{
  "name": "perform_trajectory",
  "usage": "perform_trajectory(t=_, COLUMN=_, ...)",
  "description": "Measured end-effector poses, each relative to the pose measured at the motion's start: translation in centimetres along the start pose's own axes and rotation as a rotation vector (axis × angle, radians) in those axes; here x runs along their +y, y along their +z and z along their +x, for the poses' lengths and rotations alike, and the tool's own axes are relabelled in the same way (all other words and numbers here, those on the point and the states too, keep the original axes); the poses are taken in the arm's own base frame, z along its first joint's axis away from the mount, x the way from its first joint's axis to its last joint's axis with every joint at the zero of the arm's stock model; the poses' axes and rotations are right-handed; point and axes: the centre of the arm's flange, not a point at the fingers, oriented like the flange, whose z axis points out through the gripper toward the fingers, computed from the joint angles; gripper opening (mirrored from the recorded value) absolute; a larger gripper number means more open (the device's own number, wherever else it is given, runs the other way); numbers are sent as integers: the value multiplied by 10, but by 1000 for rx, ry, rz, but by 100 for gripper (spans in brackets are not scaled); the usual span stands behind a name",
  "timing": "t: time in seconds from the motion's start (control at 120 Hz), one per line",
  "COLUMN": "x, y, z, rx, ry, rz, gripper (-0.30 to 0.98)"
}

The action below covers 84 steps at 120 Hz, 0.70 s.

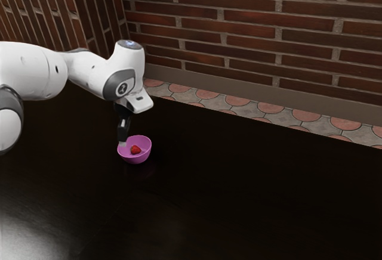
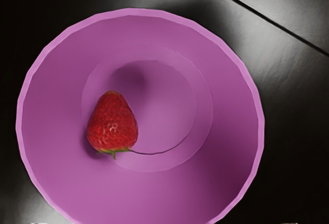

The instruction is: Take strawberry from the bowl

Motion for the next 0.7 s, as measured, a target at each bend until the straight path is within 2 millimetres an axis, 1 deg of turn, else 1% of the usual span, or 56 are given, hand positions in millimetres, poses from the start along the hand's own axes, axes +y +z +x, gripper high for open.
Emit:
perform_trajectory(t=0.108, x=-4, y=-6, z=0, rx=18, ry=58, rz=44, gripper=47)
perform_trajectory(t=0.175, x=-4, y=-4, z=3, rx=44, ry=84, rz=58, gripper=43)
perform_trajectory(t=0.308, x=-1, y=14, z=7, rx=86, ry=128, rz=60, gripper=39)
perform_trajectory(t=0.408, x=-3, y=24, z=7, rx=95, ry=156, rz=69, gripper=38)
perform_trajectory(t=0.475, x=-1, y=35, z=8, rx=96, ry=179, rz=68, gripper=37)
perform_trajectory(t=0.7, x=-1, y=54, z=14, rx=103, ry=242, rz=91, gripper=35)
